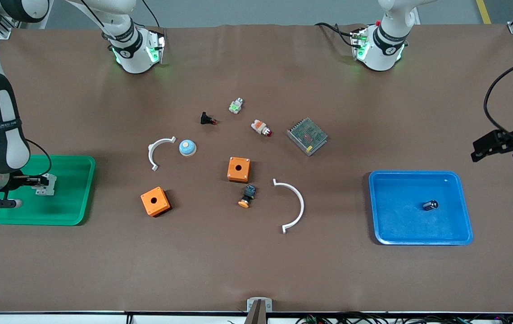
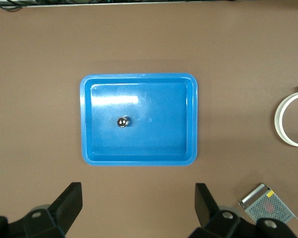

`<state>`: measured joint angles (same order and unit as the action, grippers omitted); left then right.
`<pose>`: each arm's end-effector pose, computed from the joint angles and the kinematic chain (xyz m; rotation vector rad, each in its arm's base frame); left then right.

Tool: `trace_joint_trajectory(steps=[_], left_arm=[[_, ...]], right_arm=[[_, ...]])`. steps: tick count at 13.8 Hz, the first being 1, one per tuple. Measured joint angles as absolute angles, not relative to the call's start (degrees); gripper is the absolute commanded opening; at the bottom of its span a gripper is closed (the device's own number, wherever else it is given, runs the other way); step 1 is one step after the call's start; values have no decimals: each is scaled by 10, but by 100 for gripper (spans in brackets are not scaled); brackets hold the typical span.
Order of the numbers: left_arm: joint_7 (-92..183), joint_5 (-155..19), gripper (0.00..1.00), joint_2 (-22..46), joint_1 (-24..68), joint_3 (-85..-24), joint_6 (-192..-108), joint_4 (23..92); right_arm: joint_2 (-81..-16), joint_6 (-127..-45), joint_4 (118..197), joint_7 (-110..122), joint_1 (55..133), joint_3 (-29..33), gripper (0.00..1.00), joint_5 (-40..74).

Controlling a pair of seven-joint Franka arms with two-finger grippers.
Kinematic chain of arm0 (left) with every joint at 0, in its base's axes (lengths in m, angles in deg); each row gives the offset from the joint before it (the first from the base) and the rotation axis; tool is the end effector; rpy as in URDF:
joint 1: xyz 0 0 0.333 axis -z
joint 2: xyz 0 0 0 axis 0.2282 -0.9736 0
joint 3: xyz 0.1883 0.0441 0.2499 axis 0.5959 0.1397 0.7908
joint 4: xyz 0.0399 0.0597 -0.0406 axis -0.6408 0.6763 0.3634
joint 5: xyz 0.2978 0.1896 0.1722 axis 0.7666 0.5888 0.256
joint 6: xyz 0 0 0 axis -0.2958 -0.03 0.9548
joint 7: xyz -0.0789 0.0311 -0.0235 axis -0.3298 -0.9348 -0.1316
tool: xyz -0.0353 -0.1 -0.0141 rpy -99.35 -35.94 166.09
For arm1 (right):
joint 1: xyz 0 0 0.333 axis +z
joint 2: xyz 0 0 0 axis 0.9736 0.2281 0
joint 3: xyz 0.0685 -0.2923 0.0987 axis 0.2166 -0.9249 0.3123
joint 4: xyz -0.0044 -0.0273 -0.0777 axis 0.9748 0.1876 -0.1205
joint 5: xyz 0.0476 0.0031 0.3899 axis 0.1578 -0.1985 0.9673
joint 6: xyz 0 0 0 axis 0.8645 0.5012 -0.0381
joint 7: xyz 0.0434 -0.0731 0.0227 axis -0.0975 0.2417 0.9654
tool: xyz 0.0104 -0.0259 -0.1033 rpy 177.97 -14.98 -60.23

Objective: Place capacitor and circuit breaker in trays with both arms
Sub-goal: 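Lower the breaker into the green tray with the right gripper and release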

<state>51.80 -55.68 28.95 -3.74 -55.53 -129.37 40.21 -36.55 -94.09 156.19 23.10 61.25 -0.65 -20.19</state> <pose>0.6105 -0.0015 0.6133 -3.1327 0.0524 -0.1517 0.6065 -0.2554 0.2269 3.1084 0.0022 -0.2757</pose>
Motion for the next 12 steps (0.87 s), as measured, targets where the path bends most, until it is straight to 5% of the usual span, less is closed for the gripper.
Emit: trace_joint_trajectory(steps=[4,12], left_arm=[[516,-558,100,304,-15,-568,-1278,396],[510,-568,100,345,191,-363,-1230,412]], right_arm=[[-373,-941,1552,231,614,0,100,-202],[-511,-806,1540,158,669,11,99,-202]])
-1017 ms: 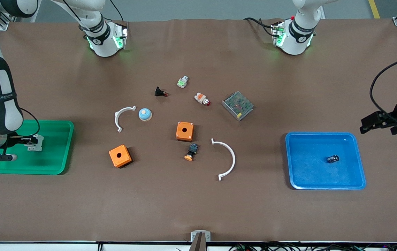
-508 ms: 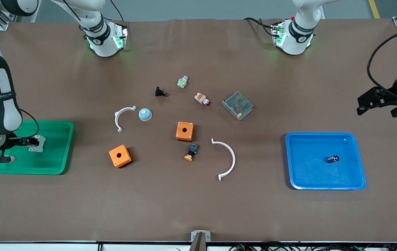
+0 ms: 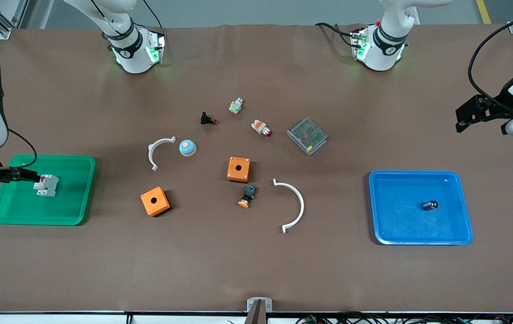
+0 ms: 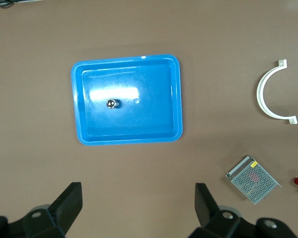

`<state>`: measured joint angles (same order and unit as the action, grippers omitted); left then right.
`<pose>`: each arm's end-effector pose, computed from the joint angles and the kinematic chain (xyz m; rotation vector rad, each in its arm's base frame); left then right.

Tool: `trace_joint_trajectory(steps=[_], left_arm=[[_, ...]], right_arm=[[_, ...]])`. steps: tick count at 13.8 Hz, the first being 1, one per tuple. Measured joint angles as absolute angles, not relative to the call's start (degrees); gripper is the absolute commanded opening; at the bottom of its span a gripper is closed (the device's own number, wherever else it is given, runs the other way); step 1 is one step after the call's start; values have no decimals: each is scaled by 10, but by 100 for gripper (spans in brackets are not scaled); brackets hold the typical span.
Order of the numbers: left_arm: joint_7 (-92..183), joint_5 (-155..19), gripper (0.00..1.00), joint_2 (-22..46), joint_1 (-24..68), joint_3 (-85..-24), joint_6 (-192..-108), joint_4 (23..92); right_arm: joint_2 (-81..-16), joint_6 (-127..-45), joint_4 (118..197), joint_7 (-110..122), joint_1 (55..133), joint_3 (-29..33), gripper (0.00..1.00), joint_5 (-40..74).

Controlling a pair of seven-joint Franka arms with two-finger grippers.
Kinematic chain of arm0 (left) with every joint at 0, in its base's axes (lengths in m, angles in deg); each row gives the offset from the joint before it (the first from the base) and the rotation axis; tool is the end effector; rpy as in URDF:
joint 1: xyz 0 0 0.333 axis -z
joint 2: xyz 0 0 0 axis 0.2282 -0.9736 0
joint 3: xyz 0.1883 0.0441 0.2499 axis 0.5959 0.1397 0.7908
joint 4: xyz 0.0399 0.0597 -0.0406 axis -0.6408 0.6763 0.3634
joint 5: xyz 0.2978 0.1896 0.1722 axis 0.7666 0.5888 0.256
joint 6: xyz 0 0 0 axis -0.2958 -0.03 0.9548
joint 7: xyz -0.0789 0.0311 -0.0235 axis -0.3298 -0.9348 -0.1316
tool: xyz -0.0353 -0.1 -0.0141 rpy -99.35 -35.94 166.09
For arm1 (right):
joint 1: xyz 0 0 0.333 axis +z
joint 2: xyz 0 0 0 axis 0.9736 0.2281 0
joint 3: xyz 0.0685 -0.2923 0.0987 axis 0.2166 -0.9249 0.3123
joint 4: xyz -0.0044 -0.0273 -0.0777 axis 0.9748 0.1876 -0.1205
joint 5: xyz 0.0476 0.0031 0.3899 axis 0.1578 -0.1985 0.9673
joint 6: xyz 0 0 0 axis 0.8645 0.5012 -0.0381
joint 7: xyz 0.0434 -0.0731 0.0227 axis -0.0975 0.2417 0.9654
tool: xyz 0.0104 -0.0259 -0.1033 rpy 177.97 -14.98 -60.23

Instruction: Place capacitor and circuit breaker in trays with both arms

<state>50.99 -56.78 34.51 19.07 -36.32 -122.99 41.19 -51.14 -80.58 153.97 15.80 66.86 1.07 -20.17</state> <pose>0.5700 -0.0537 0.6475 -3.1034 0.1298 -0.0916 0.6226 -0.1742 0.3915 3.1197 -0.0218 -0.1707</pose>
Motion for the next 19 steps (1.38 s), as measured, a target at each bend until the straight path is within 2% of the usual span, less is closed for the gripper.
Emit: trace_joint_trajectory(steps=[5,9,16,19], left_arm=[[509,-569,100,361,199,-356,-1229,428],[509,-571,100,361,201,-356,-1229,431],[508,-608,100,362,203,-355,-1229,437],[508,-608,100,364,203,-355,-1229,437]], right_arm=[[-609,-713,1539,61,739,14,99,-202],[-646,-641,1527,53,754,18,99,-202],[-710,-616,1519,53,755,21,100,-179],[-717,-616,1519,53,755,19,100,-175]])
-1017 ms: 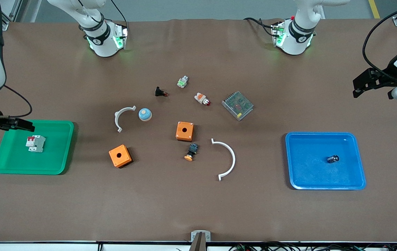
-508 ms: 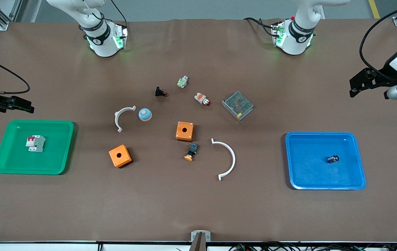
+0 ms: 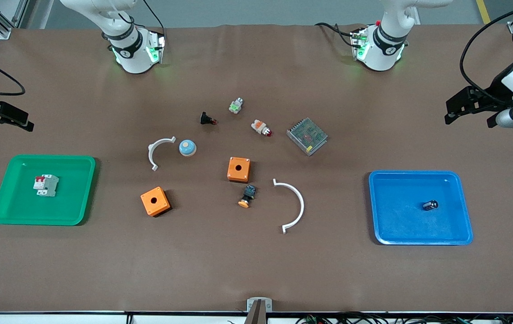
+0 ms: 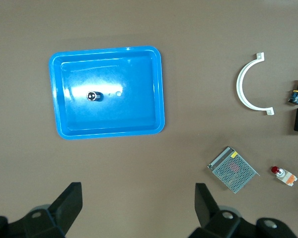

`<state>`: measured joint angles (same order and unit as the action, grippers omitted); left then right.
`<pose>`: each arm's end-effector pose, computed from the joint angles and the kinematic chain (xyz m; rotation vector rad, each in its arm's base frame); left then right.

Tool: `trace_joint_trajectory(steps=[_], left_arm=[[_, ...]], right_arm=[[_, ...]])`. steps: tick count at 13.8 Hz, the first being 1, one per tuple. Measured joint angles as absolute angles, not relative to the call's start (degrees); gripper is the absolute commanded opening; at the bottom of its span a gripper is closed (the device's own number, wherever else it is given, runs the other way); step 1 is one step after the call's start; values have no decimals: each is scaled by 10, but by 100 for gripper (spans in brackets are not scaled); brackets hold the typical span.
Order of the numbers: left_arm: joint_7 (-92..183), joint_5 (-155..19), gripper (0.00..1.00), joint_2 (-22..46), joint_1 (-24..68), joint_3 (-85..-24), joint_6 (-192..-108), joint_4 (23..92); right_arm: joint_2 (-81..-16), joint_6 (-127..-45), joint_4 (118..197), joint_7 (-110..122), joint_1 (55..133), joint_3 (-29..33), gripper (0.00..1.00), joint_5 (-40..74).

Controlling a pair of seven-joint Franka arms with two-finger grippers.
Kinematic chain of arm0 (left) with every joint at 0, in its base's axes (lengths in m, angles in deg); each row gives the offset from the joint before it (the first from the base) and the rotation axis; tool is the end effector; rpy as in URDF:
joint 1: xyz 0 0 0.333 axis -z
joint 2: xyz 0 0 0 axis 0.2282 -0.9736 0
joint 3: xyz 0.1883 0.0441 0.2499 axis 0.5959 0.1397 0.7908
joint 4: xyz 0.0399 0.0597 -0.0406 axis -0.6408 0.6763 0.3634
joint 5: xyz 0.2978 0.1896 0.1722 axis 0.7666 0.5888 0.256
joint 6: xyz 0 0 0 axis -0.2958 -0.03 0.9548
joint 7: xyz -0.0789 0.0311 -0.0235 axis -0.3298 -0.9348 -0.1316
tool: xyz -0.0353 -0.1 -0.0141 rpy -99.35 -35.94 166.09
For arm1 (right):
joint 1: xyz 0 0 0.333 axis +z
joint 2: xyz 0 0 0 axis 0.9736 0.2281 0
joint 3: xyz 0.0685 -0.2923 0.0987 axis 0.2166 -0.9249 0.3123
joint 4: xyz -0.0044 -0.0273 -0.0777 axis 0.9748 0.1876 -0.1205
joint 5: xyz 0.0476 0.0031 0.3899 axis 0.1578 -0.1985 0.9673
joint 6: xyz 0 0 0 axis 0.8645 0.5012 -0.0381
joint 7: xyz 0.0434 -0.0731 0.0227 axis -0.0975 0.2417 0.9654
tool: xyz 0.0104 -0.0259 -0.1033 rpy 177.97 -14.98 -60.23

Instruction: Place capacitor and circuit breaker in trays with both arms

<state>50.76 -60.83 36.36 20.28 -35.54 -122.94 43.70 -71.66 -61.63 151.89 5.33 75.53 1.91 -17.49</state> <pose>0.5586 -0.0645 0.6450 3.1021 -0.1384 0.0657 0.5519 -0.0604 0.5984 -3.0982 0.0625 0.0545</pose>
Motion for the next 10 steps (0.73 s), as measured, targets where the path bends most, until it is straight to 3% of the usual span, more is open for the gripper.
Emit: trace_joint_trajectory(steps=[10], left_arm=[[508,-587,100,370,204,-367,-1206,437]], right_arm=[[-716,-617,1501,53,755,18,100,-174]])
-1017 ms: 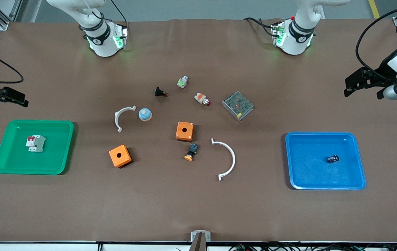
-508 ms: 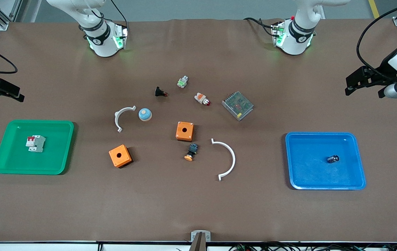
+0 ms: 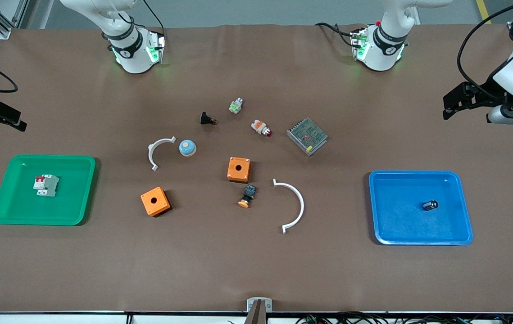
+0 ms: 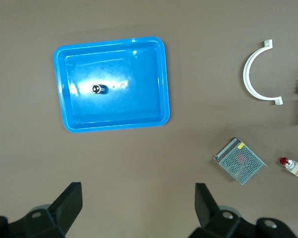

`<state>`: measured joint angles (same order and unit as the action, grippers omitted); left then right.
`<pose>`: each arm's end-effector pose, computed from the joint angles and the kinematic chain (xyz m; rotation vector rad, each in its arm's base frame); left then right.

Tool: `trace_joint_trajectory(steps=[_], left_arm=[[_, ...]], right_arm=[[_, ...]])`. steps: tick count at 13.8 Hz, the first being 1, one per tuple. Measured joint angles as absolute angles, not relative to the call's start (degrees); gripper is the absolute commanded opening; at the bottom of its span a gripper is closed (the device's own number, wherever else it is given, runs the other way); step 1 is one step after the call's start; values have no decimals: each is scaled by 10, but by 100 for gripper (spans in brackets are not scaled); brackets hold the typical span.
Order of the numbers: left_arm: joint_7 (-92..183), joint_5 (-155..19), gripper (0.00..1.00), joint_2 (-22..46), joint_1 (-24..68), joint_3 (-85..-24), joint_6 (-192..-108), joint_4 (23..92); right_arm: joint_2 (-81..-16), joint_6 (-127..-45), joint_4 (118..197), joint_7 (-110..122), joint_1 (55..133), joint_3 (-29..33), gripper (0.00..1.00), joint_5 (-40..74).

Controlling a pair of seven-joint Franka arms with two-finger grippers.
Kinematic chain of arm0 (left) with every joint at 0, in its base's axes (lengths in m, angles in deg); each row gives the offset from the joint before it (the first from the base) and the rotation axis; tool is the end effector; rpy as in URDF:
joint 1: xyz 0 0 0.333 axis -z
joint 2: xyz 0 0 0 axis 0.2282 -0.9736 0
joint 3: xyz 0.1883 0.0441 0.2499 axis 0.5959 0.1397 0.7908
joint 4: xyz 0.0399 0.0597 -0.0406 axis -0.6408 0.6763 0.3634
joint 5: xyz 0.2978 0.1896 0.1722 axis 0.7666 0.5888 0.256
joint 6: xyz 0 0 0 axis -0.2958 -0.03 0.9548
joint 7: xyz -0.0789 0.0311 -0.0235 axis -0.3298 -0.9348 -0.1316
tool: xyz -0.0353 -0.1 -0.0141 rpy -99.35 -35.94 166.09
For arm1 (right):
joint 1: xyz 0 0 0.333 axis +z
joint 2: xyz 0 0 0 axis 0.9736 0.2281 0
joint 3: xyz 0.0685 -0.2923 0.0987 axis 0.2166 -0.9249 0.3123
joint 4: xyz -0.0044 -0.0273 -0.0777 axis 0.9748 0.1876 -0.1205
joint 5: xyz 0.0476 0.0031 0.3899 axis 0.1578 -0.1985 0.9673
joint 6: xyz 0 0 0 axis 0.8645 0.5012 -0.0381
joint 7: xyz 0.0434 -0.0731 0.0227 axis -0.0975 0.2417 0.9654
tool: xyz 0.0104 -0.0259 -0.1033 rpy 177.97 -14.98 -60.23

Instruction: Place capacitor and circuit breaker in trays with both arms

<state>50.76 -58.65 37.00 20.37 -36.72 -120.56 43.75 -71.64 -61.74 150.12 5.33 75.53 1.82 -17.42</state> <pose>0.5498 -0.0717 0.6470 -3.1331 0.1728 -0.0213 0.5535 -0.0613 0.6130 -3.1006 0.0641 0.0042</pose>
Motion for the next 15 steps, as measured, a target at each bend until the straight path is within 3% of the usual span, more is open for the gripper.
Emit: trace_joint_trajectory(steps=[9,15], left_arm=[[507,-586,100,419,200,-367,-1221,501],[507,-586,100,416,200,-367,-1233,493]], right_arm=[[-716,-617,1501,53,755,21,100,-174],[-716,-617,1501,53,755,21,100,-174]])
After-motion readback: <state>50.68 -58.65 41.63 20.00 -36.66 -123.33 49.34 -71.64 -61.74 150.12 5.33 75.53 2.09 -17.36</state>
